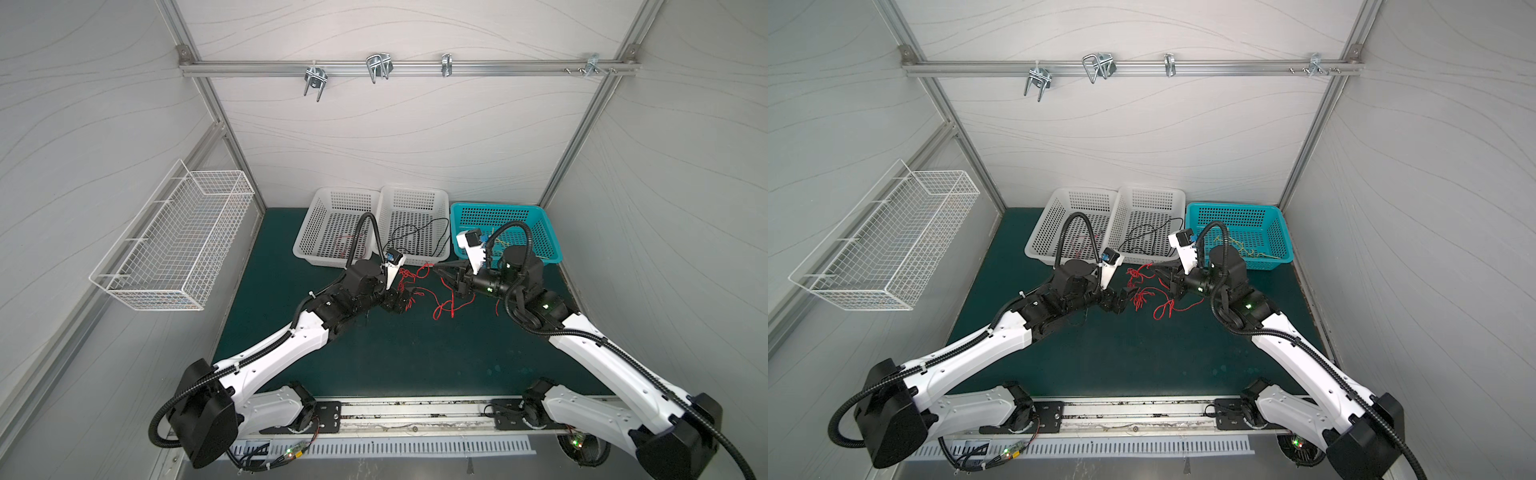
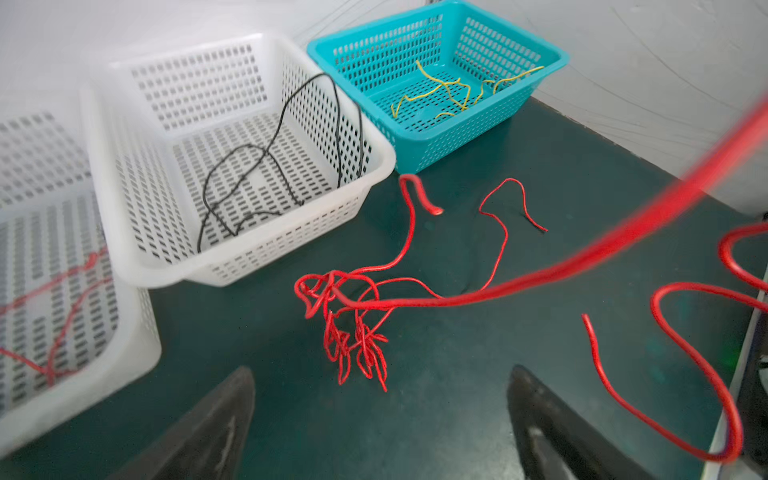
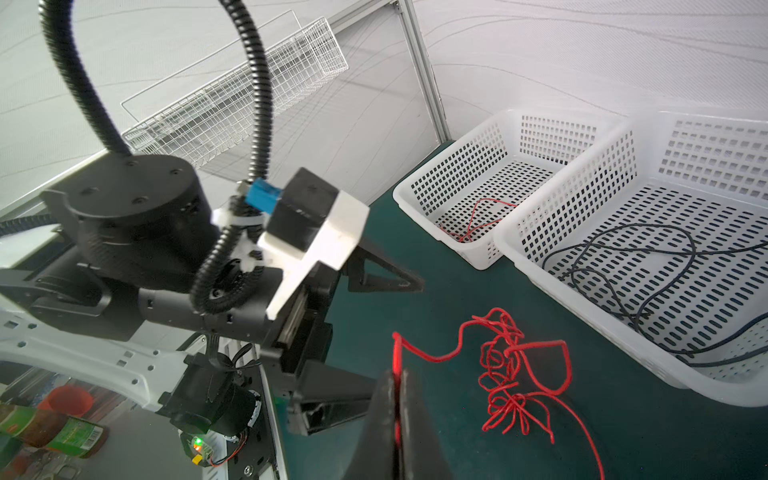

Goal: Untangle the cables

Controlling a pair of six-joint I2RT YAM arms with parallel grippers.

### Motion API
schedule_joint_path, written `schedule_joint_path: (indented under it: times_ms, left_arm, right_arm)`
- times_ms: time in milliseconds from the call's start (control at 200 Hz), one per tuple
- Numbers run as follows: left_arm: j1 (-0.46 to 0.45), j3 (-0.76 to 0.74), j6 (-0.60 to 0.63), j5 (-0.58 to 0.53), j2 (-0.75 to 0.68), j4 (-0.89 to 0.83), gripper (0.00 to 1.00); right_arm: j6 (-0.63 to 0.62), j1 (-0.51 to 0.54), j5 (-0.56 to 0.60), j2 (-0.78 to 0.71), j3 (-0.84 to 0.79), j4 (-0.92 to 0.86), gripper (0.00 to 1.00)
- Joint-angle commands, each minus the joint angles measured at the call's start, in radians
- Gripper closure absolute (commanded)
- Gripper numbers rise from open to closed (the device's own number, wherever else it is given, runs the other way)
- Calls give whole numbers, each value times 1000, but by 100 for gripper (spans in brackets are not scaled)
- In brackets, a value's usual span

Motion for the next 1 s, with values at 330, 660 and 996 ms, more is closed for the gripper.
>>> schedule_joint_path:
  times_ms: [330,660,996]
  left_arm:
    - [-64,80,79,-45,81,205,0]
    - [-66,106,65,-54,105,210,30]
    - [-67,115,65,-59,84,167,100]
  right_arm:
    - [50,-5,-96,44,5,78,100]
    - [55,-4,-115,49,-9,80,100]
    - [52,-4,-92,58,-12,75,100]
